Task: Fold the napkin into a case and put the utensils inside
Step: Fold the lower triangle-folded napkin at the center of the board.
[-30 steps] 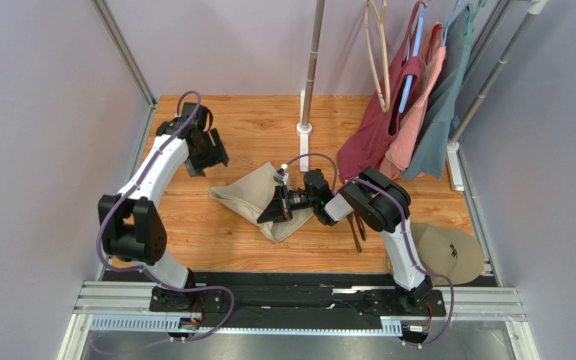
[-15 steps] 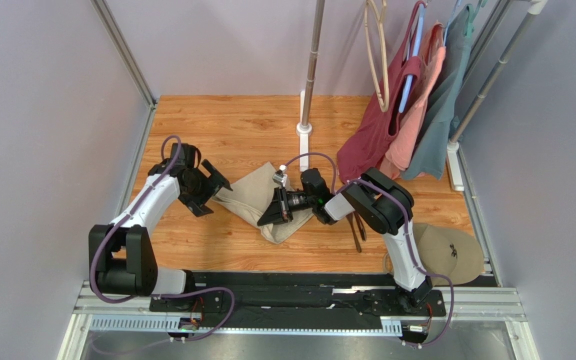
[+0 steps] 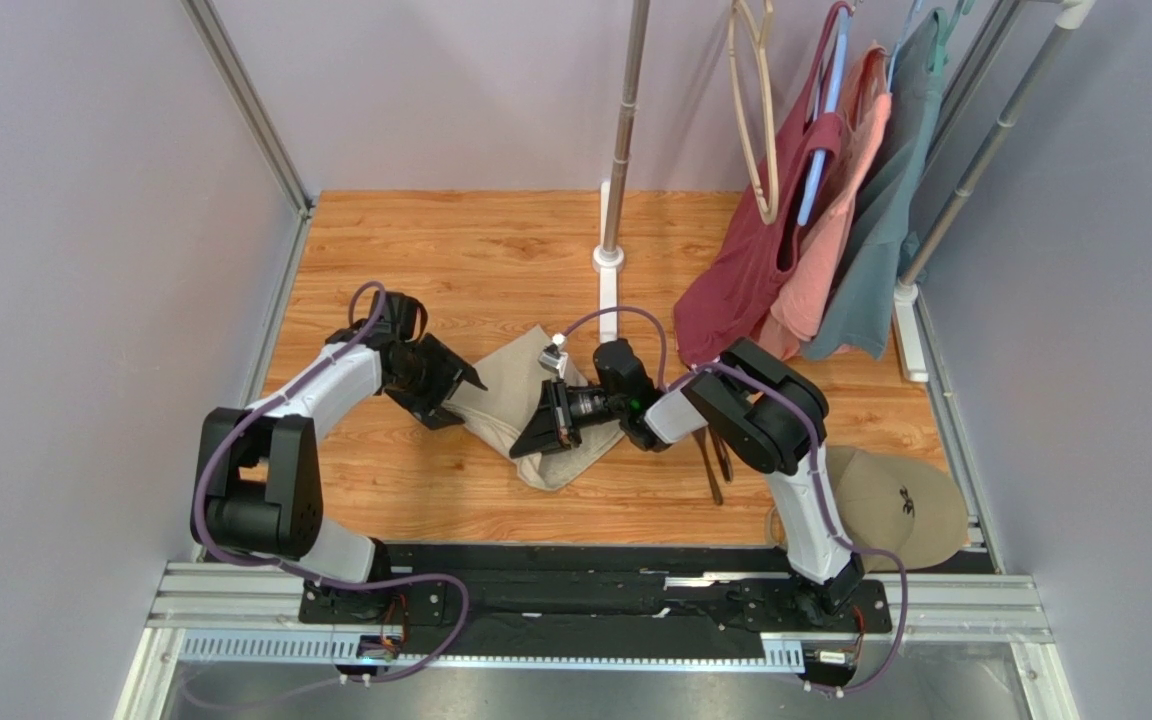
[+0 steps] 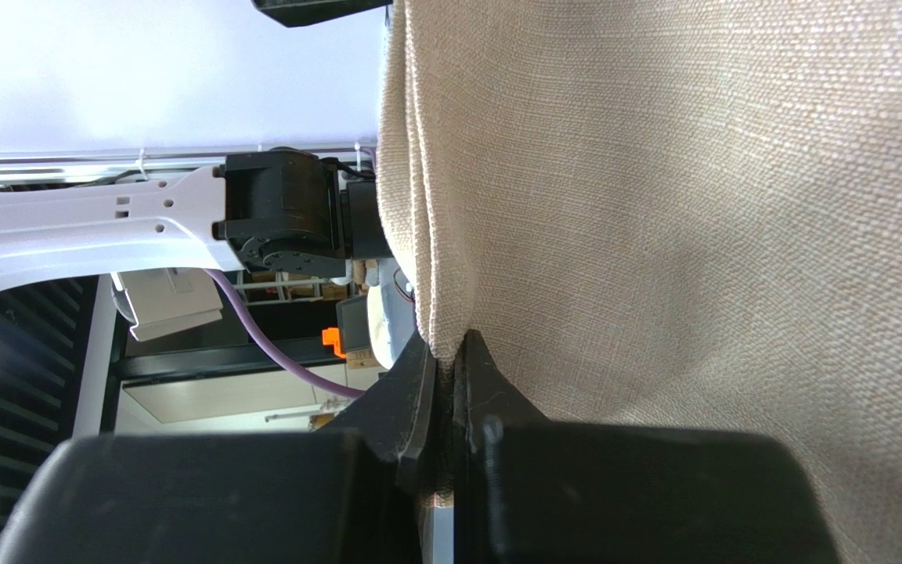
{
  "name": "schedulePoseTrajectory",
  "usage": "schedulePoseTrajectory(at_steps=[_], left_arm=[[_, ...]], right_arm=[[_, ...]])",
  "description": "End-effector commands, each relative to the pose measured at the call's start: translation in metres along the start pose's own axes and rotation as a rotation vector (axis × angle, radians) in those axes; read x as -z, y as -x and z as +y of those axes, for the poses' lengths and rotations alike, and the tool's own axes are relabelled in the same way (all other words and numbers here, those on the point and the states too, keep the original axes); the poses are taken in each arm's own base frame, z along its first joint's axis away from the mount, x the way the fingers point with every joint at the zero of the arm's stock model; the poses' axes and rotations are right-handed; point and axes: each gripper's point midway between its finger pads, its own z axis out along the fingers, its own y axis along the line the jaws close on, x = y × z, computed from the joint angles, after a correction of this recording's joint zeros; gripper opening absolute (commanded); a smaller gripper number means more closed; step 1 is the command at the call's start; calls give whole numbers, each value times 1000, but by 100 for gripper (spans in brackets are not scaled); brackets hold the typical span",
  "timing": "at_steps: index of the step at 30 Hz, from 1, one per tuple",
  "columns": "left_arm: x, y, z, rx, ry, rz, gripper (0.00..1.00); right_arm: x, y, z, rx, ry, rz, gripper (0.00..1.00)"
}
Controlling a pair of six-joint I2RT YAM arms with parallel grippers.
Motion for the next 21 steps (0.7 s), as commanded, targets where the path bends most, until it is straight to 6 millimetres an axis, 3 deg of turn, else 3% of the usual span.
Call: schedulePoseTrajectory(at_steps=[1, 2, 4, 5, 6, 8, 10, 13, 14, 16, 21], left_arm=[[0, -2, -4, 19, -6, 10, 66], [0, -1, -5, 9, -9, 9, 51], [0, 0, -2, -29, 1, 2, 30], [1, 0, -1, -41, 8, 3, 4], [1, 1, 1, -55, 16, 1, 0], [4, 6, 6, -114, 44, -26, 0], [7, 11, 13, -185, 74, -55, 0], [15, 16, 18, -272, 106, -78, 0], [19, 16, 20, -285, 121, -78, 0], [23, 19, 24, -330, 141, -90, 0], [31, 19, 30, -365, 155, -103, 0]], right_arm=[[-4, 13, 32, 122, 43, -20, 0], [-5, 10, 32, 128, 39, -9, 0], [-6, 10, 32, 157, 14, 1, 0], [-8, 9, 31, 163, 0, 8, 0], [-8, 6, 25, 143, -37, 23, 1], [-11, 9, 26, 197, -56, 39, 7], [-11, 7, 23, 182, -91, 57, 22], [-11, 12, 22, 216, -143, 77, 34], [-13, 25, 28, 272, -157, 60, 39], [-10, 25, 21, 243, -225, 84, 46], [-13, 42, 25, 249, -257, 78, 52]])
